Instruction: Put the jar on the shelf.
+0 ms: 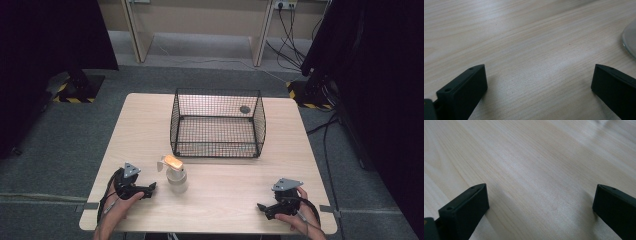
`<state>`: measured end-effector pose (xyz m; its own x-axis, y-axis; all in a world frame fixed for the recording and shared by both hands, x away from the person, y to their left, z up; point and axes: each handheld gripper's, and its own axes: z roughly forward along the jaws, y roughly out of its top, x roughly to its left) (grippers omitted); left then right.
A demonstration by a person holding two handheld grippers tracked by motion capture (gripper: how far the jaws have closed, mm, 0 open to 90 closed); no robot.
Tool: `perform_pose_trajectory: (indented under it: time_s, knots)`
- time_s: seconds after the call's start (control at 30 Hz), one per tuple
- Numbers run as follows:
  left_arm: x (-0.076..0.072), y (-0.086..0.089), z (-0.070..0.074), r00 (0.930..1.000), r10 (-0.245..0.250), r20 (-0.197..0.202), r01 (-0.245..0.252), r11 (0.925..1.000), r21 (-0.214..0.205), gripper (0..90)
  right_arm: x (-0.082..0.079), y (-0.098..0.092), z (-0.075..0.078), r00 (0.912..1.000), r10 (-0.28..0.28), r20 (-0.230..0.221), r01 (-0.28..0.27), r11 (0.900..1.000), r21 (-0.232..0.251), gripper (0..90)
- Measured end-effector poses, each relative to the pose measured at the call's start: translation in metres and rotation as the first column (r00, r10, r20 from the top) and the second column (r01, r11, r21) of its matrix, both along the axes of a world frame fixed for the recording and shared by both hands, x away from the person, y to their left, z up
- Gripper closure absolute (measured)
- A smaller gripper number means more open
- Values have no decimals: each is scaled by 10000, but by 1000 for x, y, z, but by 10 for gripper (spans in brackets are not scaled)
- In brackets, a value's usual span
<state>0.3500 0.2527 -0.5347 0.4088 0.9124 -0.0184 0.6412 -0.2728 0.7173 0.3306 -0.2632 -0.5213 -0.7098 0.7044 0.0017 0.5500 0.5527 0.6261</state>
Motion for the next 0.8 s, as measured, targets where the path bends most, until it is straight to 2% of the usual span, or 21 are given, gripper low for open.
perform_pose_trajectory:
  time_s: [0.8]
  knots:
    - [0,1,0,10000,18,3,-18,10000,-59,9,0,0,0,10000,5,23,-5,10000,10,3]
